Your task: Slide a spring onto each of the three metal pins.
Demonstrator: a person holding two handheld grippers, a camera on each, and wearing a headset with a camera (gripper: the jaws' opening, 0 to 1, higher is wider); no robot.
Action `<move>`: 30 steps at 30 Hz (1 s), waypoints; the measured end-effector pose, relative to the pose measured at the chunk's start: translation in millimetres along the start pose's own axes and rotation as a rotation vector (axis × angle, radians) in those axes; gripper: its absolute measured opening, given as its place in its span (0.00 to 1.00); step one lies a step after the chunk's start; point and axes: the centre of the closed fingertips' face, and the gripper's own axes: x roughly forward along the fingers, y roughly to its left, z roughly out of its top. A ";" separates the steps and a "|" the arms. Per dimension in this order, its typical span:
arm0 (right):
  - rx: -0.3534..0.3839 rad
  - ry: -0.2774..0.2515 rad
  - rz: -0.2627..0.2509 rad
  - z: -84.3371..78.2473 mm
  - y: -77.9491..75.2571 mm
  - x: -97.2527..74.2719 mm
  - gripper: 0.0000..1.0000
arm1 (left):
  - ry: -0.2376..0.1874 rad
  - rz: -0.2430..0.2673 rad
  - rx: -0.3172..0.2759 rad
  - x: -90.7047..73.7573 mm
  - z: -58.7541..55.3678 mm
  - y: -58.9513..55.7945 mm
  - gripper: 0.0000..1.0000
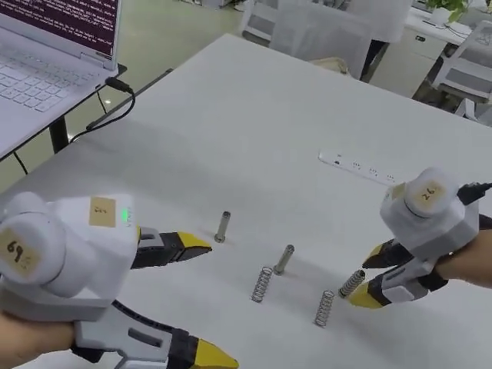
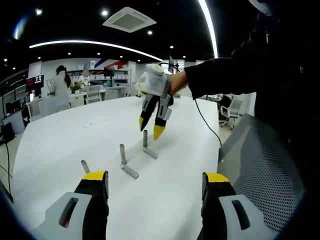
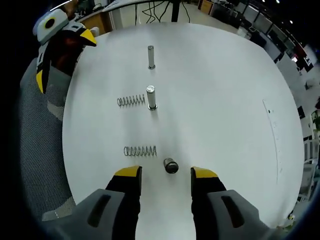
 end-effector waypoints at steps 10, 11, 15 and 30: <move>0.017 -0.059 -0.039 -0.9 6.5 -21.8 0.37 | 0.008 0.017 0.000 2.6 5.1 5.1 0.71; 0.021 -0.070 -0.045 -0.3 6.7 -24.3 0.37 | 0.009 0.021 0.002 2.9 6.0 6.0 0.71; 0.026 -0.095 -0.059 0.7 8.9 -30.9 0.37 | 0.010 0.031 0.004 4.0 10.0 8.9 0.70; 0.079 -0.188 -0.106 -11.0 18.4 -53.4 0.37 | 0.054 0.045 0.011 20.6 12.8 9.0 0.68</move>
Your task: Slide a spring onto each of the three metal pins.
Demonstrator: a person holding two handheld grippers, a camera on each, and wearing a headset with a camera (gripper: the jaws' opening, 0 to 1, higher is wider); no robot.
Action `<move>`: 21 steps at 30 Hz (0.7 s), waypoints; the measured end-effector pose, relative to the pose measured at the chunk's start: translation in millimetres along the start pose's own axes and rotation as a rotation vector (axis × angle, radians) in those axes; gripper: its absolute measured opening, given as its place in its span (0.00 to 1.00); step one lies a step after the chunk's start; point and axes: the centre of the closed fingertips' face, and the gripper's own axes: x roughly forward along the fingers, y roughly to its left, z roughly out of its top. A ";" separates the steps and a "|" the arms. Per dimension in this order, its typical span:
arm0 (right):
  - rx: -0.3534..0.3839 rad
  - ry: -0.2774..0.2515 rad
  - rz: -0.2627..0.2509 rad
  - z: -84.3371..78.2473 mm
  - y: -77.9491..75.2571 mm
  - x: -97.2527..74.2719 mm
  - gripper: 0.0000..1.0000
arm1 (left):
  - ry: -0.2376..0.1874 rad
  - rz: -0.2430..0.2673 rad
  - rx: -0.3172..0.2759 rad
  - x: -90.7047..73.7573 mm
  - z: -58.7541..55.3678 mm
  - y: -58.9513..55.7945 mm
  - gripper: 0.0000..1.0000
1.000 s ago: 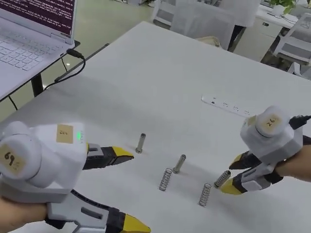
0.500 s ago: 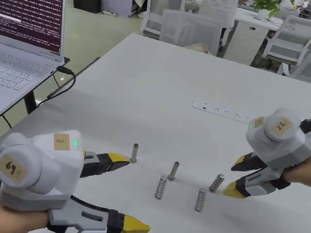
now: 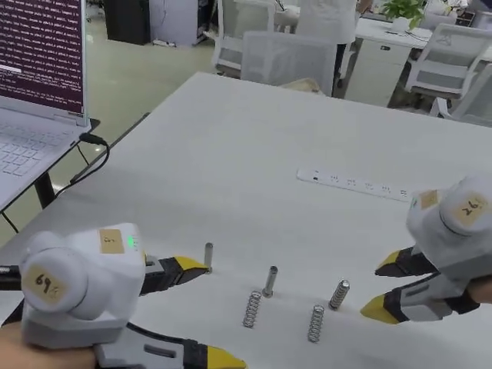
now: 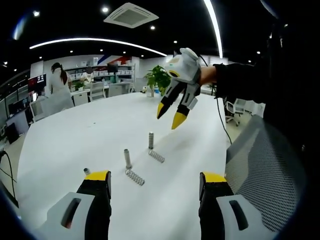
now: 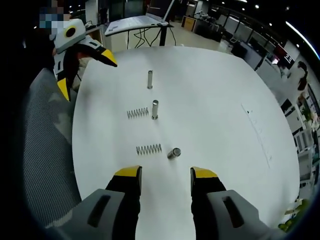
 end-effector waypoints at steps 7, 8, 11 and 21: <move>0.022 -0.029 -0.007 -7.3 6.6 -7.1 0.36 | 0.021 -0.008 -0.028 8.8 -2.2 -1.4 0.66; 0.025 -0.032 -0.006 -8.2 8.2 -7.4 0.36 | 0.024 -0.009 -0.037 10.0 -2.9 -0.9 0.66; 0.030 -0.040 -0.007 -10.0 10.7 -8.2 0.36 | 0.035 -0.009 -0.039 11.9 -4.0 -1.5 0.66; 0.035 -0.075 -0.013 -11.8 14.6 -16.8 0.36 | 0.057 -0.008 -0.056 18.7 -4.2 -1.4 0.65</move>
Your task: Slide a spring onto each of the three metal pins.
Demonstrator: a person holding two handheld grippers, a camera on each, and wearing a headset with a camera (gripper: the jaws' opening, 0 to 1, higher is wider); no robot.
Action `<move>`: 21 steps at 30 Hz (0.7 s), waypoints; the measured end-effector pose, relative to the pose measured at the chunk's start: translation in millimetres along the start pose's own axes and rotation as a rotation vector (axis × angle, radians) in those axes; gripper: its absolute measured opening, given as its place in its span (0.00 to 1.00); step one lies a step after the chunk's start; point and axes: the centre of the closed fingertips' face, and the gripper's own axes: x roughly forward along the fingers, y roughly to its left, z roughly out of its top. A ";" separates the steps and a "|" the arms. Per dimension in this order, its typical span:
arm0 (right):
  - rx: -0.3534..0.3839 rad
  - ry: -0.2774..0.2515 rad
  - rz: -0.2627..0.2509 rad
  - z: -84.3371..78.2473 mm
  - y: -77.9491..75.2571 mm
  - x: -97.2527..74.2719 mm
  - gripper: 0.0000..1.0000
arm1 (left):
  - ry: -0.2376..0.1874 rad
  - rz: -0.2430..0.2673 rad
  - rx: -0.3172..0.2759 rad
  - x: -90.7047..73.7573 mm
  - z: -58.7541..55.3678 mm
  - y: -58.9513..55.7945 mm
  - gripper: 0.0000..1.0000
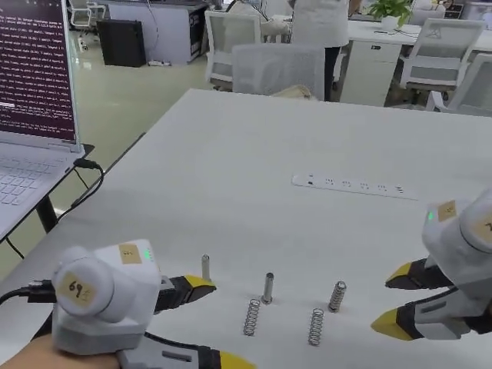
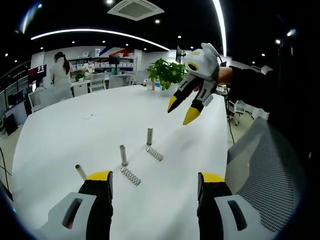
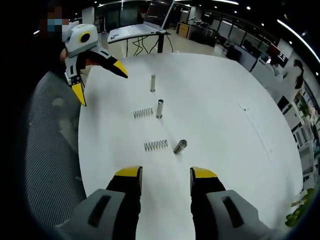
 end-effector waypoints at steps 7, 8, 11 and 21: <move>-0.001 -0.030 -0.013 4.0 0.5 -7.6 0.36 | 0.032 0.010 -0.010 9.3 -3.8 3.6 0.62; -0.001 -0.032 -0.014 3.9 0.2 -8.0 0.36 | 0.036 0.014 -0.010 10.9 -4.5 4.7 0.61; 0.002 -0.036 -0.020 2.7 -0.9 -9.8 0.36 | 0.066 0.030 -0.001 17.6 -8.2 8.6 0.57; 0.021 -0.054 -0.015 4.4 3.2 -8.6 0.36 | 0.150 0.078 -0.003 39.4 -26.7 25.2 0.45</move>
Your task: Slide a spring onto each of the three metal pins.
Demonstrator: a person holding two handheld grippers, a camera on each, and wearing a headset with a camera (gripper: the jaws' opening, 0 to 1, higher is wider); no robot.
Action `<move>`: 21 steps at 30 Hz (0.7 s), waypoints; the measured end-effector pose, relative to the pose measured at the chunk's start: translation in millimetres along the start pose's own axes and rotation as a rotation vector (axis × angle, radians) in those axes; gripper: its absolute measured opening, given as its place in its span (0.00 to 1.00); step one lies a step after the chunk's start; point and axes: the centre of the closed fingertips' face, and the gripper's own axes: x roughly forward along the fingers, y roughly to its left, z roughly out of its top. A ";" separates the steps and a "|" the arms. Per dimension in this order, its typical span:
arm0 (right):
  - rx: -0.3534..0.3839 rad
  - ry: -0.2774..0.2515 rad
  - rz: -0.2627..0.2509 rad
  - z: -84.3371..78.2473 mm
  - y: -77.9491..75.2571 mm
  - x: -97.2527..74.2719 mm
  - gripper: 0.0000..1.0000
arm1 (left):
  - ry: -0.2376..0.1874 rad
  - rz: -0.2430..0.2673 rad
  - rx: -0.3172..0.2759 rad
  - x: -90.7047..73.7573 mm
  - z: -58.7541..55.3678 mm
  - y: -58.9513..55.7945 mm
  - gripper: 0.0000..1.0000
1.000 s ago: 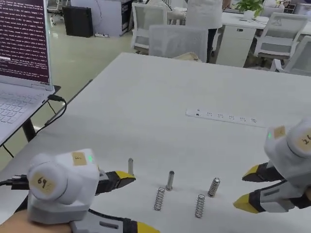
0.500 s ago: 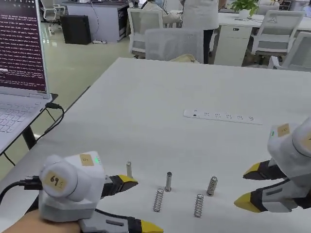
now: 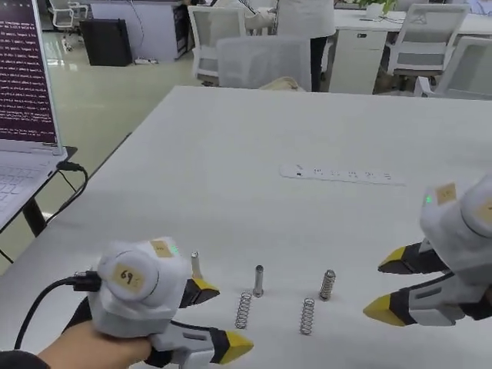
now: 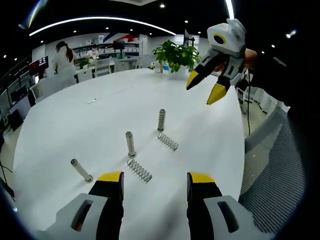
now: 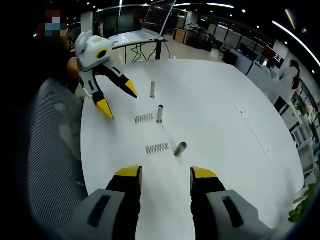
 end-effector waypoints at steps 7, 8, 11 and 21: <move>0.011 0.006 0.008 -1.1 1.9 3.4 0.36 | 0.004 0.046 -0.040 14.7 -4.7 13.7 0.37; 0.012 0.006 0.009 -0.8 2.1 3.8 0.36 | 0.007 0.045 -0.045 17.0 -6.0 14.3 0.37; 0.010 0.011 0.014 -0.1 3.4 6.0 0.36 | 0.015 0.058 -0.054 24.7 -10.8 17.9 0.35; 0.015 0.024 0.020 -0.9 4.6 11.2 0.36 | 0.035 0.077 -0.061 40.9 -19.3 22.0 0.33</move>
